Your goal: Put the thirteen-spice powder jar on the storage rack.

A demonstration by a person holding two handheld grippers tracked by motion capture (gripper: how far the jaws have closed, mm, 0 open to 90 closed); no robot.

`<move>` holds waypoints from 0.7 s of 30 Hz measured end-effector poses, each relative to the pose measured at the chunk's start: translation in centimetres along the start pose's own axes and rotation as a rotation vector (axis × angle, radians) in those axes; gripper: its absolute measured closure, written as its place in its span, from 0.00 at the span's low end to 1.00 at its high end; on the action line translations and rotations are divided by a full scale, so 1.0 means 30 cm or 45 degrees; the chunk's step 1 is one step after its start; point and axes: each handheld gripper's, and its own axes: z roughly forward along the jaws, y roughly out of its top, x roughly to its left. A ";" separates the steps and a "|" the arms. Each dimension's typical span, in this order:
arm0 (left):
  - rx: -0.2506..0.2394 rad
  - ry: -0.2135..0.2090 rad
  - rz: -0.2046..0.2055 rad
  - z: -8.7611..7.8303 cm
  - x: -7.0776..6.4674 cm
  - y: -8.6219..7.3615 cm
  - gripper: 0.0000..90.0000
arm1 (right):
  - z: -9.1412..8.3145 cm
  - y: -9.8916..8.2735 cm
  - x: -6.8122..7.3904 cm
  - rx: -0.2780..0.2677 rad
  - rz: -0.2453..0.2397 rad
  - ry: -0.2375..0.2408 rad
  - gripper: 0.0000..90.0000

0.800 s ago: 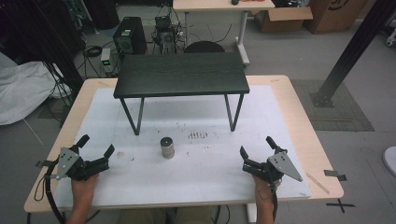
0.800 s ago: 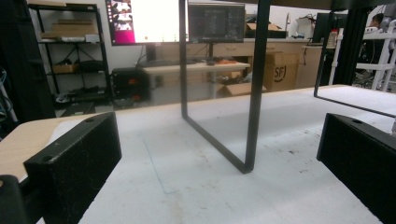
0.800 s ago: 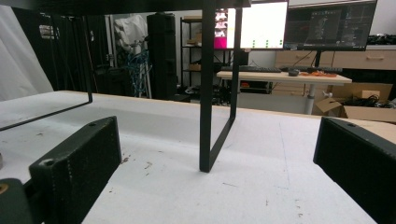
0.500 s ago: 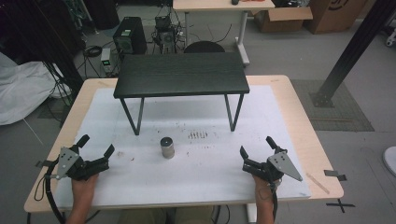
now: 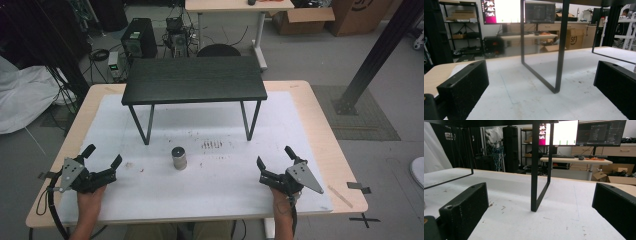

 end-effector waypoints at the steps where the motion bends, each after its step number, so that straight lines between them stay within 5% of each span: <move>1: 0.000 0.000 0.001 0.000 0.000 0.000 0.00 | 0.000 0.000 0.000 -0.001 0.000 0.000 0.00; 10: 0.005 -0.002 -0.028 0.001 0.010 0.015 0.00 | 0.000 0.000 0.000 -0.002 -0.002 0.002 0.00; 15: 0.086 -0.048 -0.049 0.017 0.013 0.064 0.00 | 0.000 0.000 0.000 -0.001 -0.001 0.003 0.00; 21: 0.060 -0.092 -0.030 0.025 -0.006 0.115 0.00 | 0.000 0.000 -0.001 -0.001 0.001 0.003 0.00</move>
